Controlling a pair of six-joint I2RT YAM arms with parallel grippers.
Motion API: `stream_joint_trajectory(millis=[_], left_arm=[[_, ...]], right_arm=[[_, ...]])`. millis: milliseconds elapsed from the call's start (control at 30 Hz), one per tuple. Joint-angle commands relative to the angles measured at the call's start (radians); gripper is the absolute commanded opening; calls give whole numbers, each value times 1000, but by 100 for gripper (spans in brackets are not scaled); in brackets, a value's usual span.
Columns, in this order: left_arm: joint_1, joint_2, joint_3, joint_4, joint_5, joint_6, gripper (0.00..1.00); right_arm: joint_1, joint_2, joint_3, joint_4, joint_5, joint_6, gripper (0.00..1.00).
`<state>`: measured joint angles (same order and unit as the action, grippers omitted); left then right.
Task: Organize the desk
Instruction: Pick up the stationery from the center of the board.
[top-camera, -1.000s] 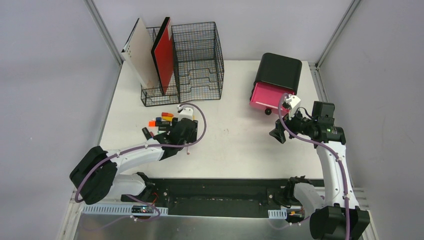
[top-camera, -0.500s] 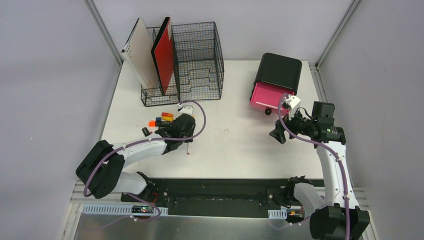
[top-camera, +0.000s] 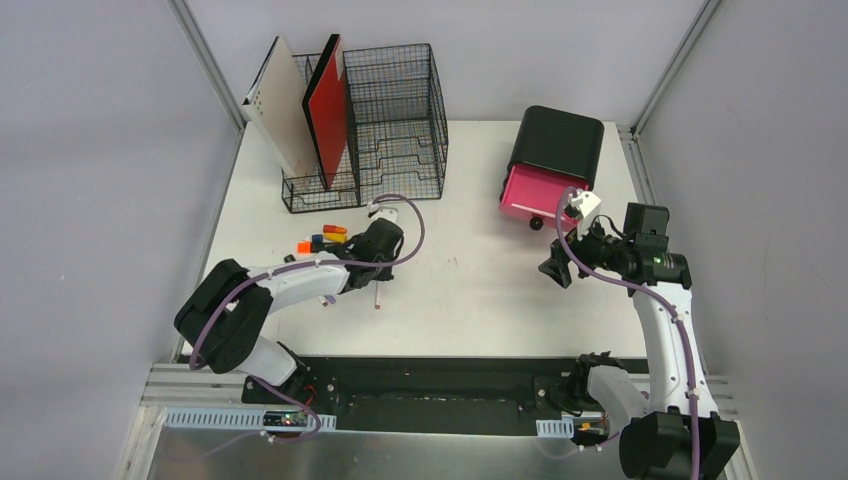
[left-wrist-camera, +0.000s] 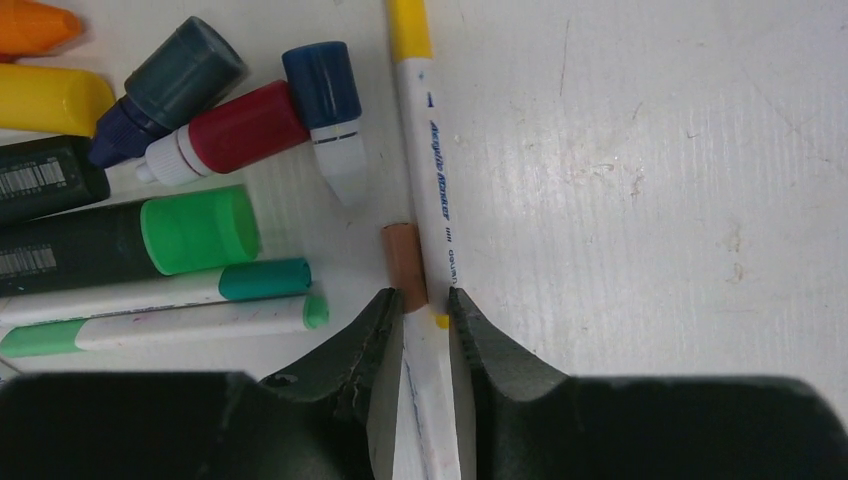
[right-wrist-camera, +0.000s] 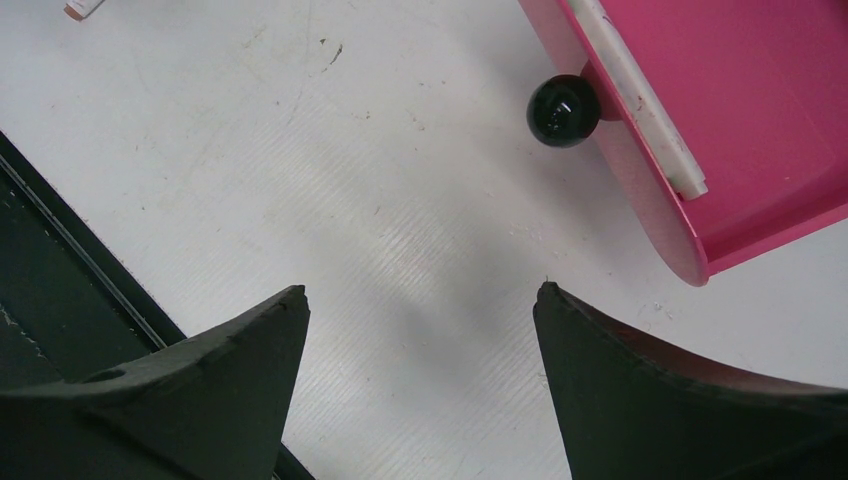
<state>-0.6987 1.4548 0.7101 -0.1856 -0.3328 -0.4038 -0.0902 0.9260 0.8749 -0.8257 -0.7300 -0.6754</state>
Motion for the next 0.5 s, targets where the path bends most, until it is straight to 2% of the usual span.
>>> stream_joint_trajectory(millis=[0,300,467], left_arm=[[7,37,60,-35,13,10,23],[8,40,66,-52,0,-2,19],[9,-75,-34,17,-17,-13,21]], right_arm=[[-6,-3,4,8,-14,-19,86],[-8,-1,4,9,-15,-19,86],[-8,0,4,9,-17,-19,86]])
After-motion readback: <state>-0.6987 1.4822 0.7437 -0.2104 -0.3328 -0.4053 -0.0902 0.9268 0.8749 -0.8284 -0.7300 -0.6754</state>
